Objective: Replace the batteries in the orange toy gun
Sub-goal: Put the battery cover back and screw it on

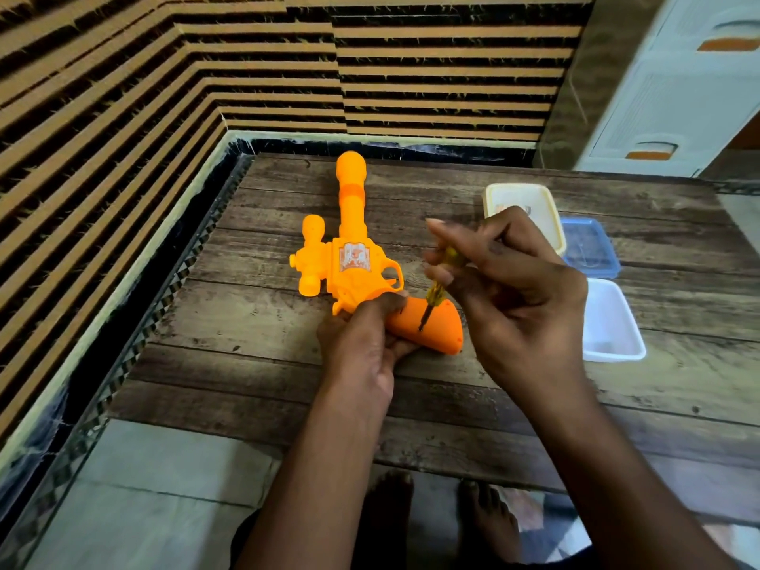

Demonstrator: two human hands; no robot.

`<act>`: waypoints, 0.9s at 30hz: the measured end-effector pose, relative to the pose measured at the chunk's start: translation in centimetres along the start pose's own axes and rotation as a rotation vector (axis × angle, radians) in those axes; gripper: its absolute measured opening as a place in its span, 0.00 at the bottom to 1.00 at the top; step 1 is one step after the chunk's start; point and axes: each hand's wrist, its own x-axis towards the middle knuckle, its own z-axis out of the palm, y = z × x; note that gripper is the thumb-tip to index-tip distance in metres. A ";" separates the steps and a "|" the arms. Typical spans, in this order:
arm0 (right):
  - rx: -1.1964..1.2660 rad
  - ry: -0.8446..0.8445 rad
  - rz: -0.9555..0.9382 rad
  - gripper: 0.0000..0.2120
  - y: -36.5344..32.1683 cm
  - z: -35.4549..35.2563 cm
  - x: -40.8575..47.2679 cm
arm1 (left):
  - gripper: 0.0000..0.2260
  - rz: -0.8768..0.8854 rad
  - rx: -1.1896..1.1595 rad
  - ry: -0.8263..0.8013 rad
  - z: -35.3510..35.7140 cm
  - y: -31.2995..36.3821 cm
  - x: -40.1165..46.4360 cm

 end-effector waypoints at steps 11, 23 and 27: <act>0.029 -0.081 -0.022 0.09 -0.9 -0.3 0.6 | 0.16 0.008 -0.006 0.015 0.1 0.2 -0.2; 0.091 -0.142 -0.003 0.16 -0.9 -0.6 0.6 | 0.14 0.001 -0.002 0.003 0.0 0.1 0.0; -0.030 -0.055 -0.008 0.14 -0.5 -0.1 0.4 | 0.16 0.005 0.008 -0.009 0.0 0.1 0.0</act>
